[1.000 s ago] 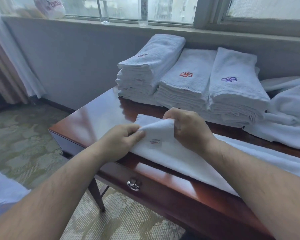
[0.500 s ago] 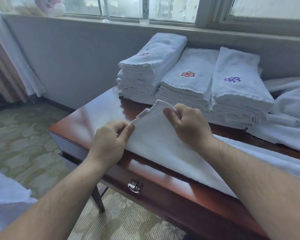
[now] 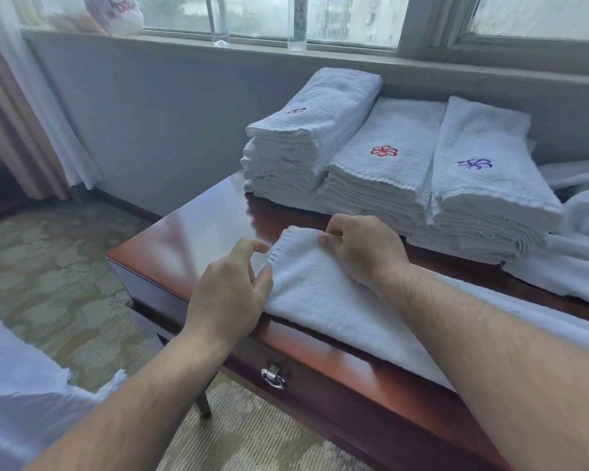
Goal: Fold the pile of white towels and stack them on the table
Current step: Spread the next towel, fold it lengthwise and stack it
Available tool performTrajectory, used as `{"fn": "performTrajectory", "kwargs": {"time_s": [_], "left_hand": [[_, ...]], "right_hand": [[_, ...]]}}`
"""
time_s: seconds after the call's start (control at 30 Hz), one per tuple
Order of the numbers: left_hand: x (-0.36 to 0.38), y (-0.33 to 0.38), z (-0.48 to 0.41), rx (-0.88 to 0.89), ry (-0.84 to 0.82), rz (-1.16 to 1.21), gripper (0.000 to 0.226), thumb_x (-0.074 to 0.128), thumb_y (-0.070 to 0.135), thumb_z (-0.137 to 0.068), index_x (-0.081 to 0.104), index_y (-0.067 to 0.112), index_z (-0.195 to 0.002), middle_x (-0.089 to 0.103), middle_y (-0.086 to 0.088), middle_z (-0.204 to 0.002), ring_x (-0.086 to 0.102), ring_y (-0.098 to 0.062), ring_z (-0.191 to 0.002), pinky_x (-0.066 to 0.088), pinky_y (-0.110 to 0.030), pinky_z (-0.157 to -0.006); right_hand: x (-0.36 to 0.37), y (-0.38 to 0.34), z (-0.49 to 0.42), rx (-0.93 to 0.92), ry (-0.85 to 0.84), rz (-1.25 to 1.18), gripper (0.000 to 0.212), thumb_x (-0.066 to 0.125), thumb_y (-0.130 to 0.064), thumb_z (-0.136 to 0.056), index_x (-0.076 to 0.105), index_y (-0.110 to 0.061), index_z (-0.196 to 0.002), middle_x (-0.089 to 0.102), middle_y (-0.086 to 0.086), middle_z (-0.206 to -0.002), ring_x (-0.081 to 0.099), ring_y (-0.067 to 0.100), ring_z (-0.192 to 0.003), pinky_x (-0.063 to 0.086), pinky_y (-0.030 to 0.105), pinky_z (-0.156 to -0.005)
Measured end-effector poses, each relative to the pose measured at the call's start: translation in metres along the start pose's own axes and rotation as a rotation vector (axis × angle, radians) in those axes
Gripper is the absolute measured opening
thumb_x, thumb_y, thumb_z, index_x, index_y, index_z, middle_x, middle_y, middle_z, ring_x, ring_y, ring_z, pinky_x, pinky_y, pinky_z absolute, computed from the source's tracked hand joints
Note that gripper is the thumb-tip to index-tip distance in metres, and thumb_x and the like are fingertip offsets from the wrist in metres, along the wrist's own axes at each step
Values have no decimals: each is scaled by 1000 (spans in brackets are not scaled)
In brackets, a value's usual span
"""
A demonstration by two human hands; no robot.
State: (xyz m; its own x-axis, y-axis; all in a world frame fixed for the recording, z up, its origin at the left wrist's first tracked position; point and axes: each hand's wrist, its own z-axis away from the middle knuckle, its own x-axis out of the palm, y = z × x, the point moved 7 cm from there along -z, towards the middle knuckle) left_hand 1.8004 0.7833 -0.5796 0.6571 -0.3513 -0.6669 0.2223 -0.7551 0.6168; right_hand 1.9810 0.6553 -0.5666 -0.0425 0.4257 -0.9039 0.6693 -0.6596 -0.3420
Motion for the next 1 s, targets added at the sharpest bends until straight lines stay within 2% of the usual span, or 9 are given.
{"fn": "performTrajectory", "kwargs": {"time_s": [0.17,0.3,0.43,0.53,0.63,0.7,0.77,0.9,1.0], "left_hand": [[6,-1,-4,-69,-92,-148,23,56,34,-95,57,33,-118,63,3,-77,61,-27,-85,52,-44,-78],[8,2,-6,-98,-144,-274,29,52,32,-96,53,29,-125,62,0,-102,58,-28,-102,48,-44,-88],[24,30,-10,61,-193,-409,51,53,12,-88,52,32,-135,51,2,-127,43,-25,-121,33,-43,-100],[56,68,-8,199,-293,-279,50,53,10,-89,56,33,-134,49,7,-136,38,-20,-129,29,-38,-105],[95,115,-8,335,-383,-156,37,54,31,-99,55,33,-136,50,9,-137,40,-16,-129,30,-35,-108],[122,143,-9,403,-456,-134,39,55,42,-99,54,34,-137,50,10,-138,40,-16,-129,32,-37,-109],[143,162,-12,424,-505,-139,36,59,48,-96,59,36,-130,52,12,-131,41,-15,-127,33,-39,-107],[160,171,-19,411,-481,-109,10,61,44,-95,64,35,-99,51,16,-105,47,-15,-113,34,-38,-94],[161,168,-24,401,-425,-106,7,56,38,-99,56,33,-94,54,15,-102,49,-17,-107,32,-37,-89]], "right_hand": [[0,5,11,23,0,35,24,57,-52,-95,60,-28,-92,53,-12,-84,55,17,-88,38,34,-71],[-19,27,40,37,22,105,28,57,-52,-94,60,-26,-103,63,-7,-99,59,20,-98,42,39,-85],[-44,69,73,109,-8,121,32,58,-57,-93,63,-26,-100,65,-7,-93,60,21,-95,42,38,-84],[-64,105,99,177,-40,72,31,60,-60,-91,61,-29,-90,61,-13,-84,57,17,-85,41,37,-80],[-84,140,127,228,-35,67,28,59,-58,-91,60,-31,-84,61,-14,-79,57,14,-80,40,36,-77],[-99,163,144,269,-4,85,23,57,-50,-93,60,-30,-83,62,-14,-79,59,15,-81,41,36,-78],[-110,182,157,304,33,94,18,56,-42,-95,57,-31,-81,62,-13,-79,58,17,-83,41,36,-78],[-116,201,164,319,42,94,16,54,-41,-98,55,-34,-83,59,-12,-82,54,16,-82,38,36,-78],[-120,202,158,287,95,60,21,56,-39,-99,49,-38,-79,57,-12,-82,48,14,-79,33,35,-77]]}}
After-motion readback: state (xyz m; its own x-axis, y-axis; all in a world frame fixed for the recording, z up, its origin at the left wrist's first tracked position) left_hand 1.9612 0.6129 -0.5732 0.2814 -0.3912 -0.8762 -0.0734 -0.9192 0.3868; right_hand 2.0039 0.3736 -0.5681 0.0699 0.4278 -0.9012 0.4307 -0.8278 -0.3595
